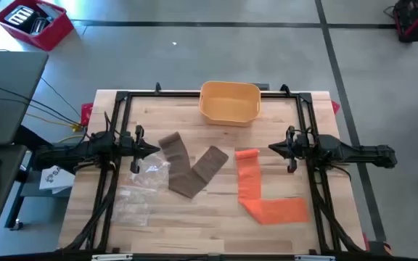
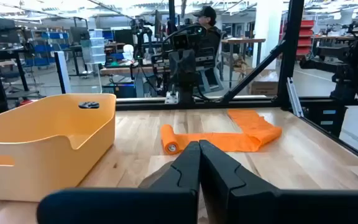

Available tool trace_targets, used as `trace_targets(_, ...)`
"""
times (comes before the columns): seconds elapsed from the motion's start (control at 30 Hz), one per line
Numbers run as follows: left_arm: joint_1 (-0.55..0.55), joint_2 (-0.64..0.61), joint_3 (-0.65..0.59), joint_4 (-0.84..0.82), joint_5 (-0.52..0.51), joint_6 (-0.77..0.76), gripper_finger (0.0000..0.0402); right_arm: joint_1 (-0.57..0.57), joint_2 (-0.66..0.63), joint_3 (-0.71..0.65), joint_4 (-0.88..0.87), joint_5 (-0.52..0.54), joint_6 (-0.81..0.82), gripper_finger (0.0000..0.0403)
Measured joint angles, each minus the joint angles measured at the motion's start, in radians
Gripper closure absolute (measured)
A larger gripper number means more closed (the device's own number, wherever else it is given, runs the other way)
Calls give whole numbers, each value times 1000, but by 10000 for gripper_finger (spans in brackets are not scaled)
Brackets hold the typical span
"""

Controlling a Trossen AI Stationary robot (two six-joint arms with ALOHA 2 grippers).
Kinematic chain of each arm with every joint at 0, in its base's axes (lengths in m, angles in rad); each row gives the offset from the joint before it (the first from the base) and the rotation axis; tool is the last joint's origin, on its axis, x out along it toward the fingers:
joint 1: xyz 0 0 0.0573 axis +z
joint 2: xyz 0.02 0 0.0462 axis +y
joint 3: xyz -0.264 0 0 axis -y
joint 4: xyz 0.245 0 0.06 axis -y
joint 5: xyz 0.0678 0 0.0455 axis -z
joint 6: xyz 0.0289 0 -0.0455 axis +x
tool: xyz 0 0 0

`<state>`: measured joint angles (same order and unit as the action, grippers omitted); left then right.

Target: Roll bandage

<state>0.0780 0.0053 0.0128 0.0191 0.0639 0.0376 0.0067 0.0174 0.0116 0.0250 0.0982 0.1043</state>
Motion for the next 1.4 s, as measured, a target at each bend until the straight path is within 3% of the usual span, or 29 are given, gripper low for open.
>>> trace_targets(1.4, 0, 25, 0, -5, -2, 0, 401, 0, 0, 0, 0, 0, 0, 402)
